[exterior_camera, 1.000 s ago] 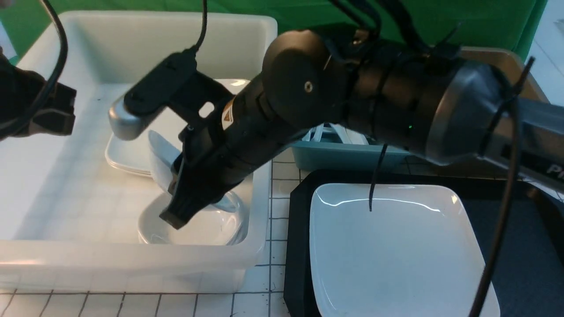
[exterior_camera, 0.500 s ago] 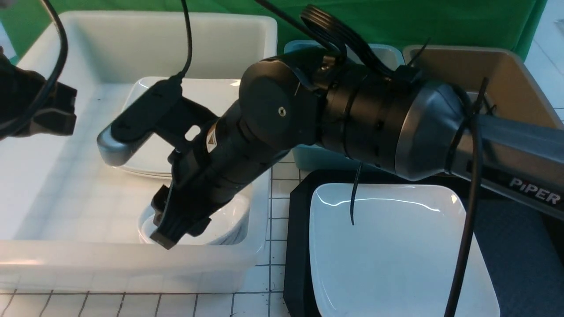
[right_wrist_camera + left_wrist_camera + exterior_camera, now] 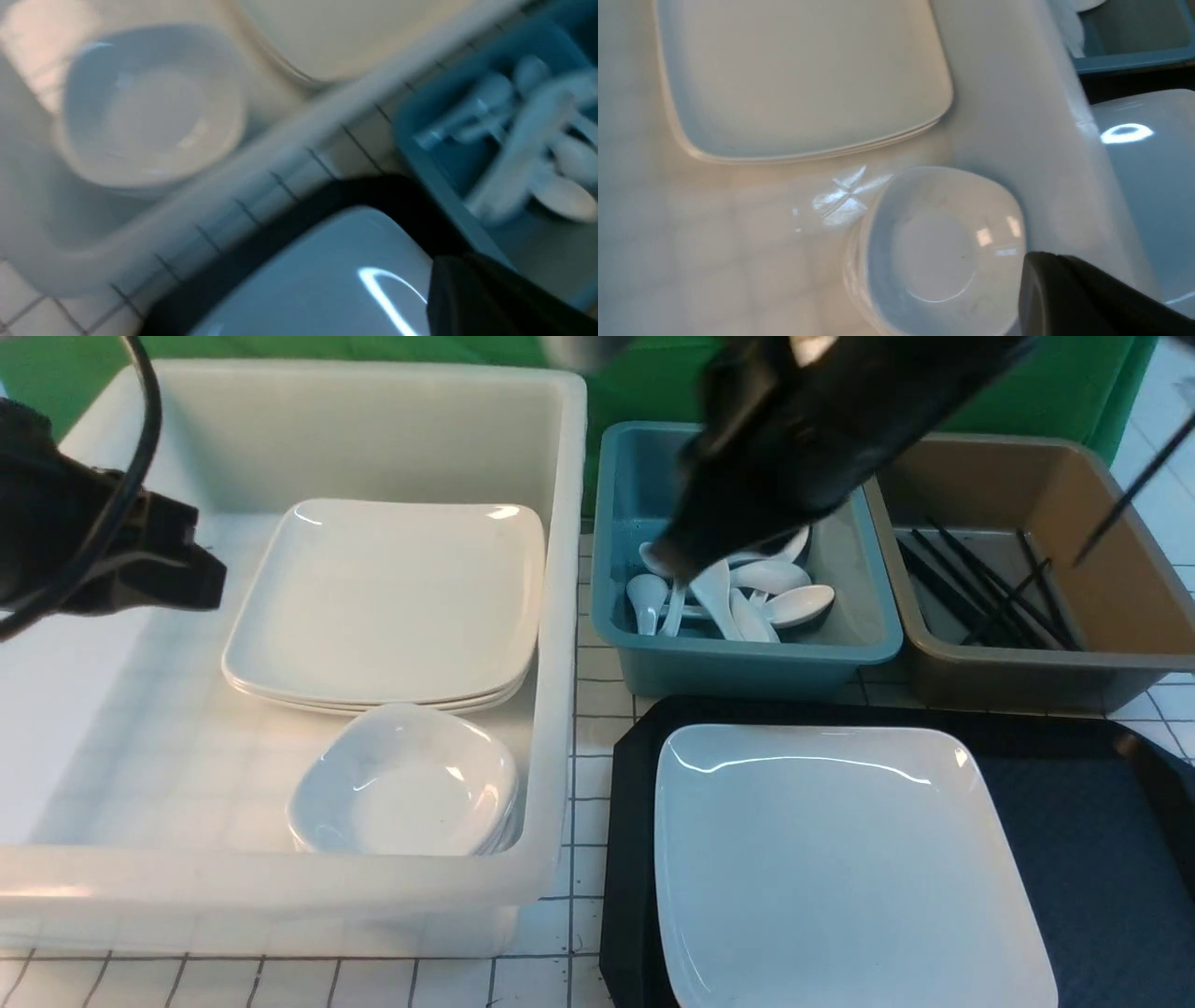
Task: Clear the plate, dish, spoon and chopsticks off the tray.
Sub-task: Use the right arm to grab a plate from the dinner plate
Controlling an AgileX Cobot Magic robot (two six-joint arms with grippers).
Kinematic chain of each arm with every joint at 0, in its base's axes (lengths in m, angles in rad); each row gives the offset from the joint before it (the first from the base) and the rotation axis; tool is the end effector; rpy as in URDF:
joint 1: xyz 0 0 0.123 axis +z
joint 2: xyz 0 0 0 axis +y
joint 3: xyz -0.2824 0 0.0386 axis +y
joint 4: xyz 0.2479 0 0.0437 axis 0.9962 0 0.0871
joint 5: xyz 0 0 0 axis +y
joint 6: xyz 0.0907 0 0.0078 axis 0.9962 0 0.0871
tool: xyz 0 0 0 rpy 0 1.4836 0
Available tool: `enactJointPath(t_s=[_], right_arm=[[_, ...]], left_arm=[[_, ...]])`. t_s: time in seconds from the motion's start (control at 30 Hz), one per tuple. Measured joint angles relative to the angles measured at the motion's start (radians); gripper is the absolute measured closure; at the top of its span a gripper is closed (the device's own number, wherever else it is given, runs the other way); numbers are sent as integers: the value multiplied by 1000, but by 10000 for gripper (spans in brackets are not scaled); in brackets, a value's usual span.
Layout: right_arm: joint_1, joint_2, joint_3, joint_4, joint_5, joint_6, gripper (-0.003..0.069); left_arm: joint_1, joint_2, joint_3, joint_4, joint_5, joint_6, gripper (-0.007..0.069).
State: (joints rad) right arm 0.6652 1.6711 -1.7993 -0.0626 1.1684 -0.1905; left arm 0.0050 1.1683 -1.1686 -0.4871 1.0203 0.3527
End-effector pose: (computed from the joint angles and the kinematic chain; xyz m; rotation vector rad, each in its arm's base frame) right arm 0.2861 0.2178 0.4010 -1.0544 2.2935 0.1091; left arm 0.2263 -0.0352 0.3775 0.2729 2.3859 -0.4600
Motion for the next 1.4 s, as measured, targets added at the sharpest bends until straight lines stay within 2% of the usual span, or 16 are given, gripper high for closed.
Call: enactJointPath(t_s=[0.07,0.13,0.2,0.23,0.33,0.43,0.5,0.6,0.7,0.8,0.93,1.1,1.17,1.23,1.27,1.4], right_arm=[[-83,-27,30,-2,18,8,658],[-237,-69,120,17,30,12,660],[-319,-84,181,41,36,12,660],[-398,-90,258,92,38,10,660],[-546,-88,411,213,-15,-29,639],[-653,-68,552,371,-128,-106,552],[-699,-38,621,462,-206,-179,446],[-719,27,659,526,-261,-247,316],[-720,84,666,548,-254,-265,256],[-721,108,667,549,-211,-274,248],[-723,64,691,537,-31,-278,314],[-723,-115,861,513,-65,-234,349],[-723,-162,920,493,-101,-192,330],[-723,-226,1015,481,-169,-161,288],[-723,-253,1080,480,-228,-140,237],[-723,-250,1159,504,-337,-116,173]], left_arm=[[-36,0,0,-12,1,9,626],[-151,0,0,-9,-6,12,626],[-207,0,0,-1,-24,12,626],[-281,0,0,18,-42,5,626],[-389,0,0,88,-79,-40,626],[-434,0,0,170,-85,-91,626],[-438,0,0,216,-91,-118,625],[-436,0,0,270,-94,-153,625],[-435,0,0,300,-94,-172,625],[-435,0,0,316,-94,-175,625],[-435,0,0,324,-94,-179,625],[-435,0,0,326,-94,-196,625],[-435,0,0,327,-97,-197,625],[-435,0,0,327,-104,-197,625],[-435,0,0,327,-105,-197,625],[-435,0,0,327,-108,-197,625]])
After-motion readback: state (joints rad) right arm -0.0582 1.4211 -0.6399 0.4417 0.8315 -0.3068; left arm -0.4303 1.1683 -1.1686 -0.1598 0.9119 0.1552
